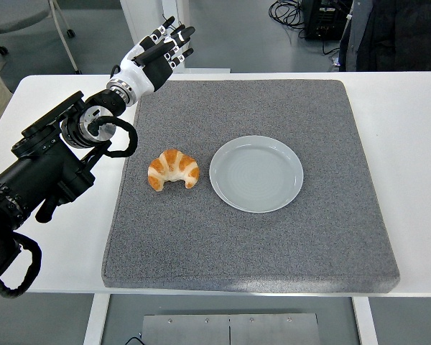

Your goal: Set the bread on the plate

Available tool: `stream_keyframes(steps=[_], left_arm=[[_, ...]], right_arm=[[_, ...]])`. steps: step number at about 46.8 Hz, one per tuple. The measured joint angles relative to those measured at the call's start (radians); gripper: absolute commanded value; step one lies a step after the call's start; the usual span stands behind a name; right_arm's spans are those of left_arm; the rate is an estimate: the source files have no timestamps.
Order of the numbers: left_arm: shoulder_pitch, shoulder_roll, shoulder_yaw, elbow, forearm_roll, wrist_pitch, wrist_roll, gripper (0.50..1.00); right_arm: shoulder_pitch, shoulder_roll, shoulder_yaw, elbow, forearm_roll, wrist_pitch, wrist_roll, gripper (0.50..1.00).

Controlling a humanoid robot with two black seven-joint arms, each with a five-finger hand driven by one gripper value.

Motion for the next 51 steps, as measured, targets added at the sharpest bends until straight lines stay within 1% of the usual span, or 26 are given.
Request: stream_keyframes(steps=[8,25,33,44,48,51], left_arm=[[0.003,0.000,0.010,0.000,0.003,0.002,-0.014,1.000],[-0.004,0.006,-0.004,0.000,-0.001,0.009,-0.008,1.000],[-0.024,0.026,0.013,0.002,0.002,0.012,-0.002,1.000],[-0.024,0.026,0.052,0.000,0.016,0.019,-0.006,1.000],[-0.020,0.037,0.059,-0.028,0.018,0.019,-0.005,1.000],[-0.017,0.071,0.077,-0.073,0.018,0.019,-0.003,1.000]], right_arm=[[0.000,0.000,0.000,0.000,0.000,0.000,0.000,1.000],[0.000,0.000,0.000,0.000,0.000,0.000,0.000,1.000],[0.000,0.000,0.000,0.000,0.000,0.000,0.000,1.000],[0.000,0.000,0.000,0.000,0.000,0.000,0.000,1.000],[0.000,0.000,0.000,0.000,0.000,0.000,-0.001,1.000],[0.000,0.000,0.000,0.000,0.000,0.000,-0.001,1.000]])
